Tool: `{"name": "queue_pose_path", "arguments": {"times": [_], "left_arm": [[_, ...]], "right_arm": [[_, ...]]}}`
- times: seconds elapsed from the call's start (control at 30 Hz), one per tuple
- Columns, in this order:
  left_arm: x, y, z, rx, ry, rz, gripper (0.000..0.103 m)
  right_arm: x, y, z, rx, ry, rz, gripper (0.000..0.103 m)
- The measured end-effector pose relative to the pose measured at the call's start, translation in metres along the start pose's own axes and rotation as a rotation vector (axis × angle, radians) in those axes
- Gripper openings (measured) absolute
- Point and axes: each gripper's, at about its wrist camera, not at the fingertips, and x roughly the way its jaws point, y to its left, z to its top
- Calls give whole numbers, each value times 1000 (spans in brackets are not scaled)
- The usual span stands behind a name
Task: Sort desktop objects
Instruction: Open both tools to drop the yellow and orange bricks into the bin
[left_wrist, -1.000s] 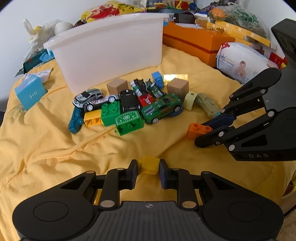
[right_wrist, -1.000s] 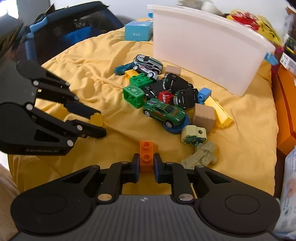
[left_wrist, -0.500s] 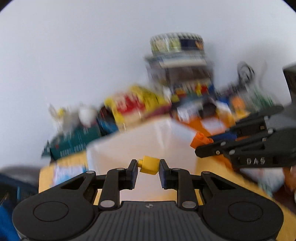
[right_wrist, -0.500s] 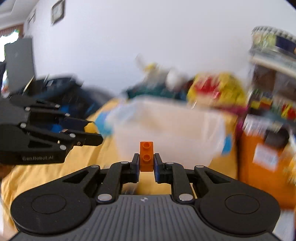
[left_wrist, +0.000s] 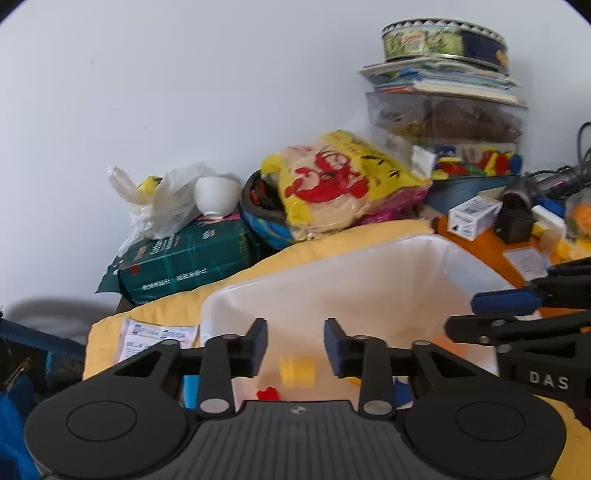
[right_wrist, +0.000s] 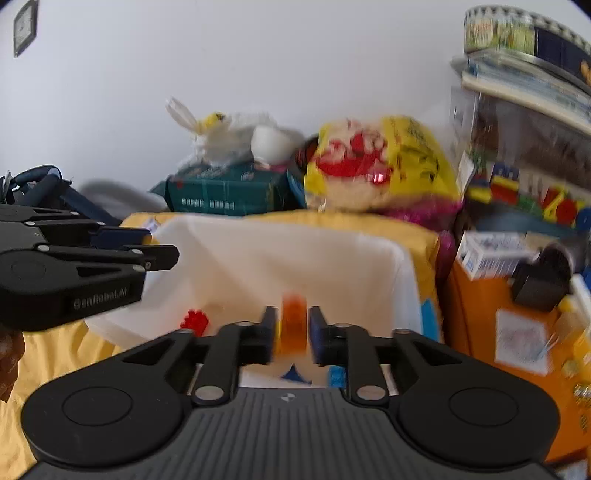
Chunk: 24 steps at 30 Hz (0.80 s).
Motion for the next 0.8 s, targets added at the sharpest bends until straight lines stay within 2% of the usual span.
{"name": "queue_pose_path", "arguments": {"times": [0.07,0.2,0.3,0.4,0.47,0.5,0.7,0.8], "left_arm": [[-11,3,-3,-27,-20,-25,46],[-40,4,-13,-53,-54,-38,48],[-63,3,-27,-85,-61,-71,50],[-85,4,-51,-123,-44,-105,59],[-95,3,-70,-155,-14,-122,61],[-97,1,-79,-157,9,-126,61],[-99,-26,-137,-101,152,-128,61],[-98,-27,-157,-181,222,-184,61]], "right_arm": [[-7,2,-2,-20,-22,-7,32],[-22,6,-3,-43,-57,10,34],[-38,11,-8,-59,-82,21,42],[-54,19,-21,-61,-78,51,47],[-62,25,-33,-64,-70,71,55],[-65,28,-39,-60,-62,79,56],[-68,46,-81,-77,18,96,56],[-63,49,-99,-59,80,108,56]]}}
